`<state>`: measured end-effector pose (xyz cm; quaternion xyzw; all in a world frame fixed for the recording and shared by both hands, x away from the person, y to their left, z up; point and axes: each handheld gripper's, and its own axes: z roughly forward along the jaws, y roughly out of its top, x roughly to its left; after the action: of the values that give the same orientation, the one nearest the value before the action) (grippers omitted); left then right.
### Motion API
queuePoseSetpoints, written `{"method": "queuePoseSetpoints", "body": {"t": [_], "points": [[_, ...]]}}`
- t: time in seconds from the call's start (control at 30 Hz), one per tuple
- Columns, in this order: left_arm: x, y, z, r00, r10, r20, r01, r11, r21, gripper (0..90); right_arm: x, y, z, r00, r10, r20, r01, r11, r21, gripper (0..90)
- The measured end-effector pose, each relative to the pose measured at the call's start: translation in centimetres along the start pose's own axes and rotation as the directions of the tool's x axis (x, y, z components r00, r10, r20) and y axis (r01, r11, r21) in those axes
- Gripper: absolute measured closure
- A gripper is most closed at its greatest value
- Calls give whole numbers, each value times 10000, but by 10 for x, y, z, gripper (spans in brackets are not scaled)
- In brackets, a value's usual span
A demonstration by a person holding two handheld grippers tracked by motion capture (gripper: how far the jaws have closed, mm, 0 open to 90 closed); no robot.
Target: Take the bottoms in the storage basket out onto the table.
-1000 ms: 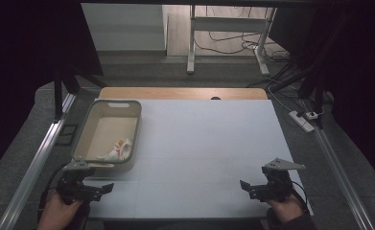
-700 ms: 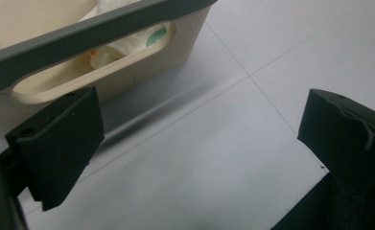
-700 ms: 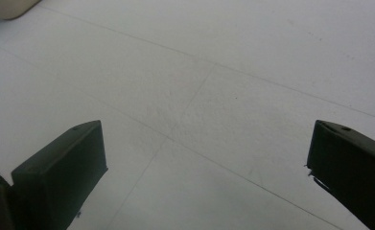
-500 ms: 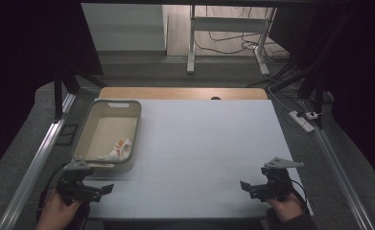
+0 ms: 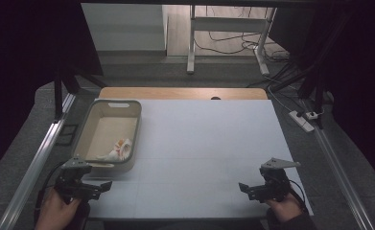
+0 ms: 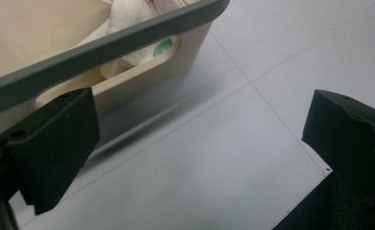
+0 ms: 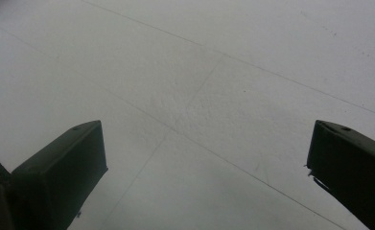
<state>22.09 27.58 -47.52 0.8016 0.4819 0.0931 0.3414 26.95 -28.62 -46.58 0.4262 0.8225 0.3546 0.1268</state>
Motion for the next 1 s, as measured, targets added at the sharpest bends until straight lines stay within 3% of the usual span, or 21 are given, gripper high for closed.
{"method": "queuePoseSetpoints", "body": {"t": [0.43, 1.0], "points": [[2, 8, -4, 9984, 391, 412, -383, 9991, -189, 0, 0, 1, 1, 10000, -71, -25, 71, 9999, 148, 0], [7, 19, -3, 9983, 502, 304, -496, 9985, -221, 0, 0, 1, 2, 9999, 41, -93, -39, 9999, 166, 0]]}}
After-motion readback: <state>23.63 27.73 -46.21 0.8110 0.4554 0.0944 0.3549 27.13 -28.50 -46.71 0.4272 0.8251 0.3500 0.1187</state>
